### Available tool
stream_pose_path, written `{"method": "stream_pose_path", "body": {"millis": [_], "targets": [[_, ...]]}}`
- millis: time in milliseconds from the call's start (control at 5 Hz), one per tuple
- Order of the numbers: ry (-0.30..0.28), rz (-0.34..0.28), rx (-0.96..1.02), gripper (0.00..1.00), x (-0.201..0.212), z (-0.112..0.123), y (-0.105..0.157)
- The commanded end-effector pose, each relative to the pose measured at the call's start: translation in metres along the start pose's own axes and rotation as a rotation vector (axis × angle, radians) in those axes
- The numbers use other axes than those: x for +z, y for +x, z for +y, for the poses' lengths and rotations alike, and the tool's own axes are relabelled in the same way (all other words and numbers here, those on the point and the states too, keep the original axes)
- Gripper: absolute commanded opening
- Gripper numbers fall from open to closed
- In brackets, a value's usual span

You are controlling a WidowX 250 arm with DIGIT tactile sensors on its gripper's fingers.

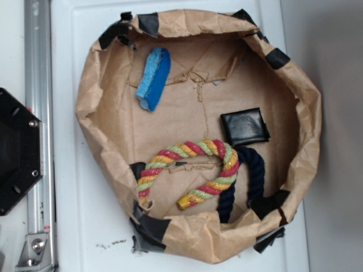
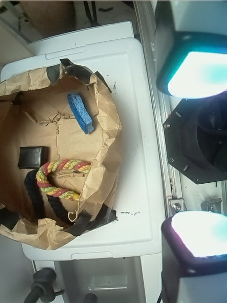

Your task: Grab the blue sponge.

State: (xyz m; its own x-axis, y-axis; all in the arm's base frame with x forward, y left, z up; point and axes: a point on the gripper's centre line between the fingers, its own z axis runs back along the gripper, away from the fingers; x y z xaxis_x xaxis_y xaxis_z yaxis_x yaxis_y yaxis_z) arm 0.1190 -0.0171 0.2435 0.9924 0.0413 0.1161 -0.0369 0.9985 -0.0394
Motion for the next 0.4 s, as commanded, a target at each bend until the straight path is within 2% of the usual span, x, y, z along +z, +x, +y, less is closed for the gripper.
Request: {"method": "stream_pose_path", "body": {"millis": [0,200], "targets": [[0.0,0.0,0.0,1.0,0.0,0.0,0.0],[-0.059,-0.022,0.076,1.0,-0.008,0.017,0.05]]}}
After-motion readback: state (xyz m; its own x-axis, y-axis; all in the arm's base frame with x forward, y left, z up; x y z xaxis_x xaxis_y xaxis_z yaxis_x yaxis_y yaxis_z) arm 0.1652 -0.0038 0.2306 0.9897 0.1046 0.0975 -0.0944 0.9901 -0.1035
